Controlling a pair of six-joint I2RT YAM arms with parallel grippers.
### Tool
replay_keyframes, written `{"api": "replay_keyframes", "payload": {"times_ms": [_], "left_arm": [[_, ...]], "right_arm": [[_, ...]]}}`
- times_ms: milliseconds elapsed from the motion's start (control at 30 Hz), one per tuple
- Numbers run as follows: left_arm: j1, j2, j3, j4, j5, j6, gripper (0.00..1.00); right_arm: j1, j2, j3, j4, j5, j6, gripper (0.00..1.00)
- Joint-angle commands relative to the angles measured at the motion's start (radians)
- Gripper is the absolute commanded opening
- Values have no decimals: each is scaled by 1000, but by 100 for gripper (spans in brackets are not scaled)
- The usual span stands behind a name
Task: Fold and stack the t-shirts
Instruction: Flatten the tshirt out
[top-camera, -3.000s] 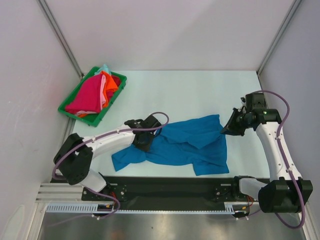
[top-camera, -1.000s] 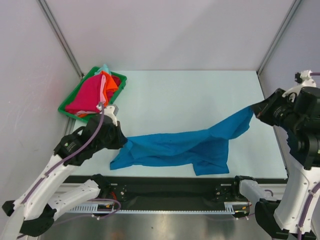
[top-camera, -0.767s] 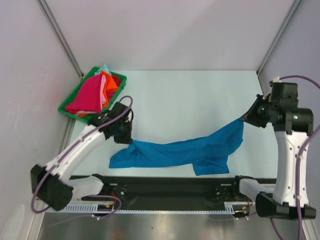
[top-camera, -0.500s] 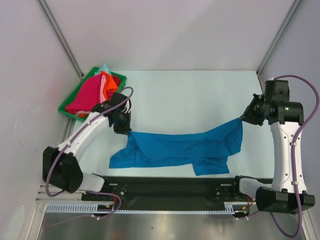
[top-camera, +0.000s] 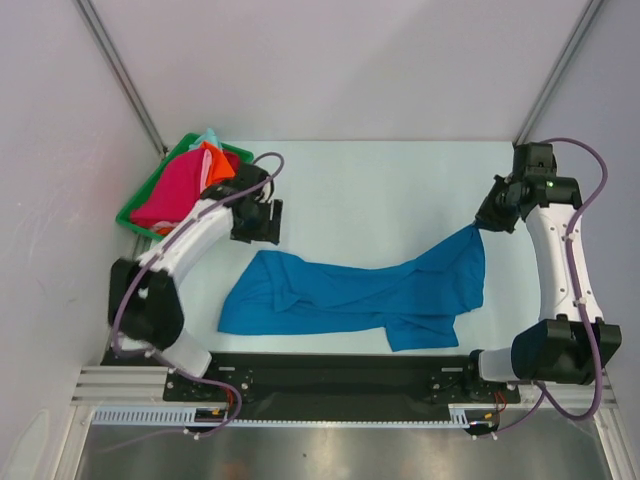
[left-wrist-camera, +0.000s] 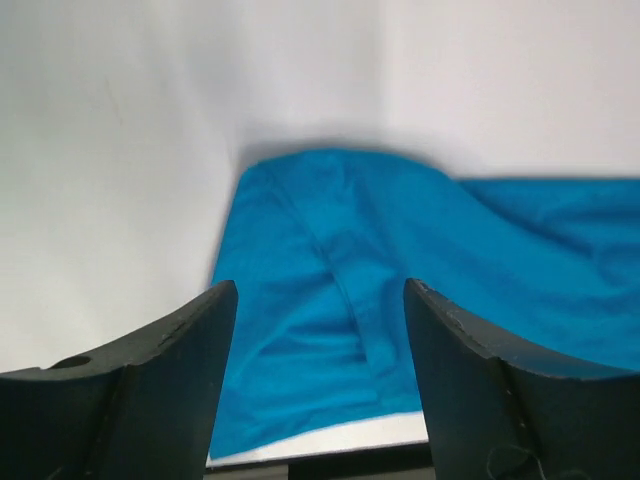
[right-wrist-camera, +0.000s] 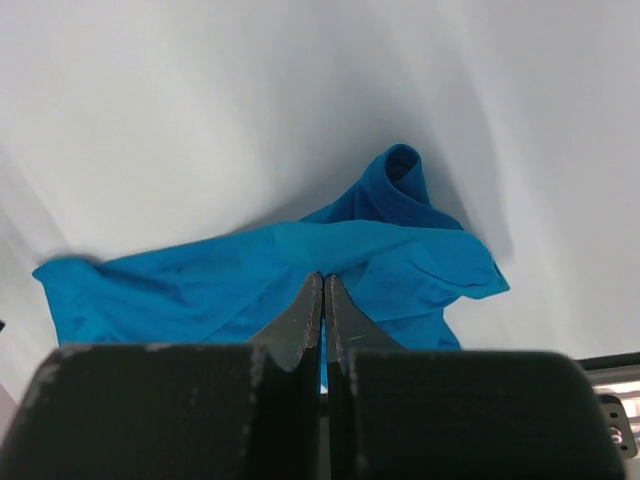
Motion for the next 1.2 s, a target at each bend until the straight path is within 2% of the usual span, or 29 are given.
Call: {"api": "replay_keyframes", "payload": {"times_ms": [0,67,200,233,333,500,600,700,800,967,1167], "left_arm": [[5,-246,-116,-32,35,-55,73],[3,-322,-204,-3,176,-95,73],[3,-475,-394,72,297,-270,69],[3,-523,-452,89,307,-301,64],[3,-596,-543,132,322,-440,60],[5,-730,-713,201,265,-739,63],[9,-775,-848,281,285,-911,57],[9,-770,-972,433,354,-1066,45],[9,-778,-1026,510,345,-1147,45],[11,-793,-1013,499,281,-1158,45],[13,-814,-1036,533,284,-1184,43]], "right_arm": [[8,-43,-31,46,-41,-21,0],[20,-63,-48,51,-65,-18,0],[54,-102,-85,65,-96,-5,0],[68,-108,-91,65,-102,-4,0],[98,-129,-100,66,-107,-1,0],[143,-155,-107,48,-99,-10,0],[178,-162,-108,45,-101,-10,0],[201,-165,-114,38,-95,-13,0],[211,-168,-119,38,-95,-16,0],[220,-166,-114,37,-81,-28,0],[221,-154,-104,35,-78,-32,0]]}}
